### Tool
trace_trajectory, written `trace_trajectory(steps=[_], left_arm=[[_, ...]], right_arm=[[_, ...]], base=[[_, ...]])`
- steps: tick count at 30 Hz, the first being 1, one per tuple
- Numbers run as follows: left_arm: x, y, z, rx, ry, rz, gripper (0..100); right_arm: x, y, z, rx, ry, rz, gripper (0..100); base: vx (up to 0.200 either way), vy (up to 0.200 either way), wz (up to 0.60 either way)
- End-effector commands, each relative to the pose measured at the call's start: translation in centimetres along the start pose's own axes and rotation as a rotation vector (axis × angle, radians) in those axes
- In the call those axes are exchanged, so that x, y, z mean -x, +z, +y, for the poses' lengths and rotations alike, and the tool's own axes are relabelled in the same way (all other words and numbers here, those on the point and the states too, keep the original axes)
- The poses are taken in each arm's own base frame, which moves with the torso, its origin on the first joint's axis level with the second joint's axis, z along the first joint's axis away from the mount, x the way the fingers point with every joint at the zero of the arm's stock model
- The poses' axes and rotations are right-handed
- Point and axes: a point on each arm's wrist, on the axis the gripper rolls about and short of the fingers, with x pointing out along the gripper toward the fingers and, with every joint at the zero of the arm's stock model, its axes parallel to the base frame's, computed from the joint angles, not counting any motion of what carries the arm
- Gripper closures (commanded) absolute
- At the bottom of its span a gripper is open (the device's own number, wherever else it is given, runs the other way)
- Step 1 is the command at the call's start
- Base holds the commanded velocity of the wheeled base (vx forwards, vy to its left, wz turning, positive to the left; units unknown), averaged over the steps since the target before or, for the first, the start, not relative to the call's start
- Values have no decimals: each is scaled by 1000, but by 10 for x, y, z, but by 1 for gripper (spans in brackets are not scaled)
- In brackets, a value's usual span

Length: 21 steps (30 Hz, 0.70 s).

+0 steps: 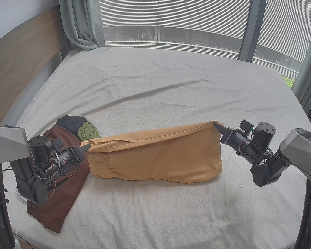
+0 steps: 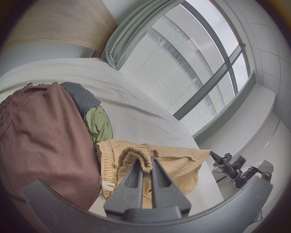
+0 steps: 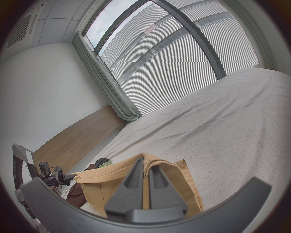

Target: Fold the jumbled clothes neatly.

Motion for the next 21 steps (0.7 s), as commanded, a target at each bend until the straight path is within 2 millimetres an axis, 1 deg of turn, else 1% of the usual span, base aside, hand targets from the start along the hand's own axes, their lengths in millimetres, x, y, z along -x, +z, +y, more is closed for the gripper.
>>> trace_trajectory(steps=[1,13,21], left_arm=[[-8,-7,9,7,21,8,100],[-26,-15,22,7,38,-7,100],[-31,-15,28,8,57,-26,100]], right_arm=[[-8,-9,-6,-20,-1,5,100],[-24,-21,-22,-24,-10,9,100],[-30,-25,-26,-22,-6,4,100]], base=[[0,0,0],[0,0,0],[0,0,0]])
